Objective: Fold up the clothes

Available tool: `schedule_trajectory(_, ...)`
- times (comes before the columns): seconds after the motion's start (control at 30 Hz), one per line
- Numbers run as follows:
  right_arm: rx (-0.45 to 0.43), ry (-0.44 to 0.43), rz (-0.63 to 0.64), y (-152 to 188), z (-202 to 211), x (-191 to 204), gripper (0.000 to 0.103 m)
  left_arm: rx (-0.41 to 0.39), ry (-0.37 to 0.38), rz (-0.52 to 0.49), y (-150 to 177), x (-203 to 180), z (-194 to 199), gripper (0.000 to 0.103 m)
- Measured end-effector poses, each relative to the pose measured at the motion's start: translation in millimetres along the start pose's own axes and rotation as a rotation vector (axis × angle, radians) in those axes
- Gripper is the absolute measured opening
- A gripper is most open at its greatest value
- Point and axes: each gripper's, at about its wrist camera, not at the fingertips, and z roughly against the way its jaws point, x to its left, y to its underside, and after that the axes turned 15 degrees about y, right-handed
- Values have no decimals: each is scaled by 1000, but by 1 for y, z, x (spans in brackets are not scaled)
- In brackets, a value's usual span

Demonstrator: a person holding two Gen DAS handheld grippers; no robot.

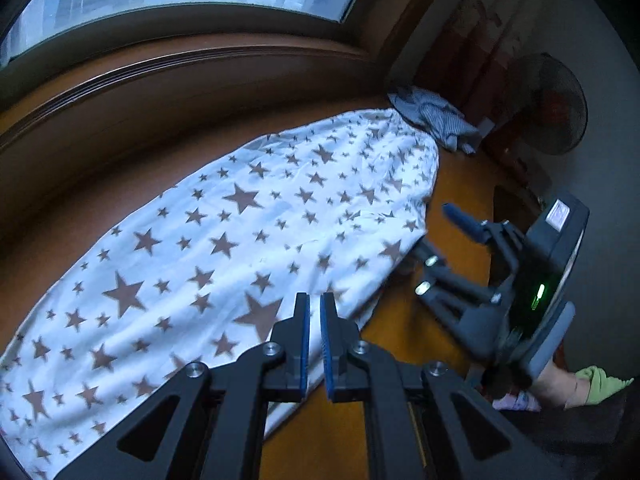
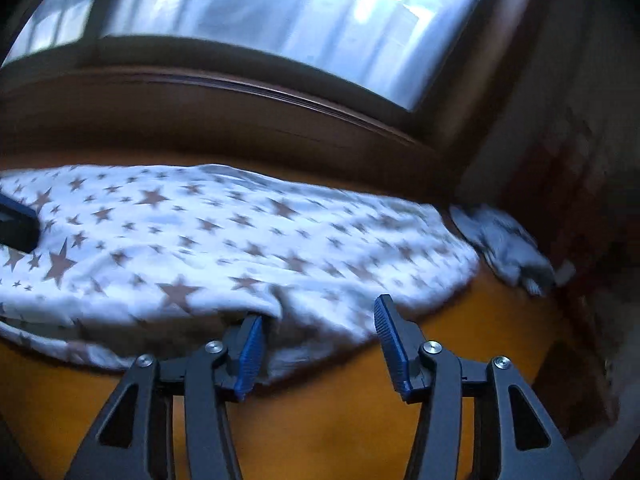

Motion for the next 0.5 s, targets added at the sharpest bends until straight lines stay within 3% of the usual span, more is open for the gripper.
schedule_trajectory(0.1, 23, -23, -33, 9, 4, -9, 55, 26, -25, -48, -9, 2, 3, 4)
schedule_trajectory(0.2, -8, -20, 16, 12, 8, 2, 55, 43, -46, -106, -30, 6, -7, 4)
schedule_trajectory(0.33, -16, -17, 62, 17, 12, 18, 55, 62, -21, -171, -63, 6, -46, 4)
schedule_trajectory(0.5, 38, -30, -26, 17, 3, 16, 55, 124, -3, -284, -89, -7, -97, 4)
